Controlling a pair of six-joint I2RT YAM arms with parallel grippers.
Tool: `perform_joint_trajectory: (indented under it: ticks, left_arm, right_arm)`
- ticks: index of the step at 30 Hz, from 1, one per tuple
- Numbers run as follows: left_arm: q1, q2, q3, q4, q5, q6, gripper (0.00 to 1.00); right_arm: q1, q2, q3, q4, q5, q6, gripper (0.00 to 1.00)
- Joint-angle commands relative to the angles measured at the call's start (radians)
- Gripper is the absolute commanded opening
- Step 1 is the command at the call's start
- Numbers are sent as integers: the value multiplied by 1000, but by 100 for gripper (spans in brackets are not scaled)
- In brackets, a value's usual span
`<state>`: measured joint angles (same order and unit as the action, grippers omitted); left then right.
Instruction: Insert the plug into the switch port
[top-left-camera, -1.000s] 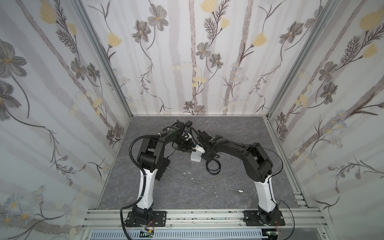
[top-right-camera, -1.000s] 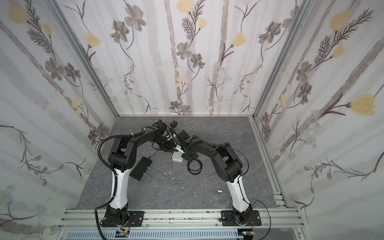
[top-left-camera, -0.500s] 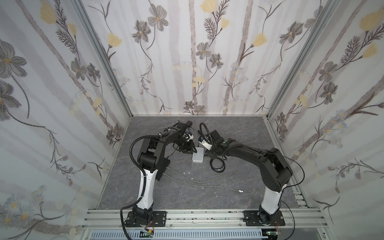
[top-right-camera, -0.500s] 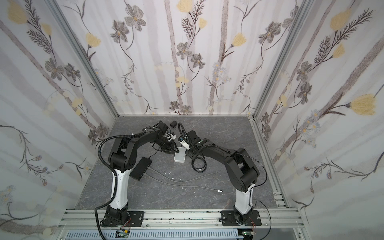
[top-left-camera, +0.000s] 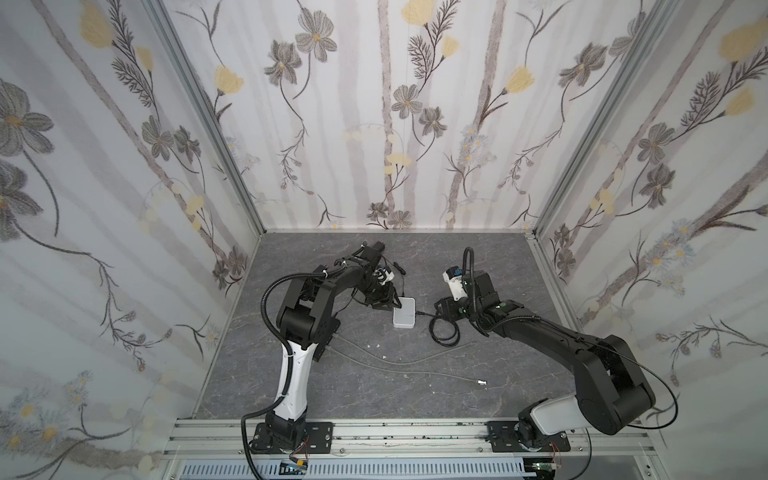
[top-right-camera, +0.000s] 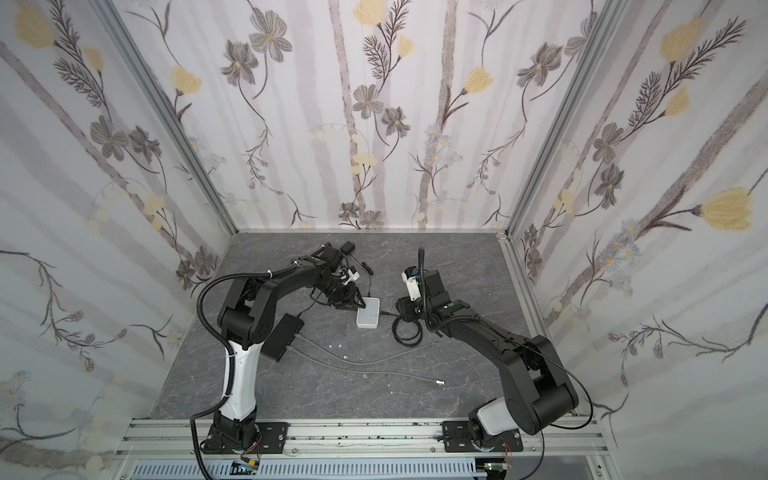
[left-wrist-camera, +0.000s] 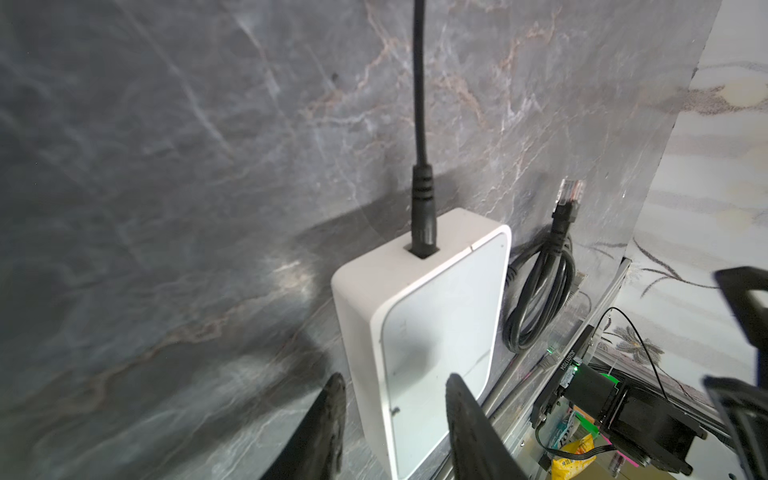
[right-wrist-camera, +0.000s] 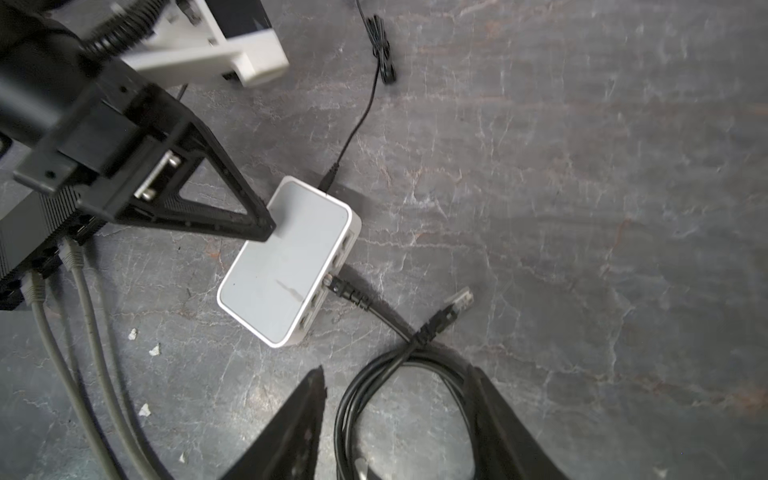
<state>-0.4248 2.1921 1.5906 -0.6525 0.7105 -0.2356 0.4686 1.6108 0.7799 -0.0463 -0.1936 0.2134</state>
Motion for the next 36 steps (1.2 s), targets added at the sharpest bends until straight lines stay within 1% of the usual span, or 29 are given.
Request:
perform_joint_trajectory:
  ticks: [1, 3, 7, 8, 12, 14, 17, 20, 25, 27, 29, 30, 32, 34, 36]
  left_arm:
    - [-1, 1, 22, -38, -35, 12, 43]
    - [-1, 10, 36, -52, -42, 21, 43]
    - [-1, 15, 42, -62, -53, 31, 43]
    - [-2, 16, 42, -65, -57, 35, 43]
    - [-1, 24, 51, -74, -58, 42, 43]
    - [-2, 26, 52, -73, -55, 39, 43]
    - [-1, 25, 45, -70, -55, 39, 43]
    - [-10, 30, 43, -55, -57, 25, 43]
    - [-19, 27, 45, -26, -72, 8, 42]
    - [-18, 8, 36, 2, -65, 2, 43]
    - [-16, -25, 39, -6, -70, 14, 43]
    - [-11, -42, 45, -29, -95, 28, 43]
    - [2, -103, 43, -73, -192, 69, 43]
    - [19, -174, 14, -73, -255, 88, 44]
    - [35, -246, -15, -54, -274, 82, 51]
  right_arm:
    - [-2, 1, -80, 149, -111, 171, 54]
    - [-2, 33, -90, 197, -149, 200, 52]
    - [3, 118, -39, 207, -233, 199, 38]
    - [5, 133, 1, 205, -234, 201, 38]
    - [5, 213, 70, 156, -211, 202, 38]
    - [5, 235, 93, 120, -159, 200, 38]
    - [5, 195, 56, 125, -78, 225, 44]
    - [5, 136, -9, 146, -40, 273, 47]
    - [11, 100, -97, 170, -52, 325, 45]
    - [9, 107, -108, 175, -44, 328, 45]
    - [4, 136, -101, 174, -45, 323, 45]
    - [1, 152, -92, 174, -51, 323, 45]
    - [-6, 187, -73, 183, -56, 322, 45]
    - [-19, 215, -47, 183, -52, 317, 45]
    - [-35, 237, 0, 176, -35, 313, 45]
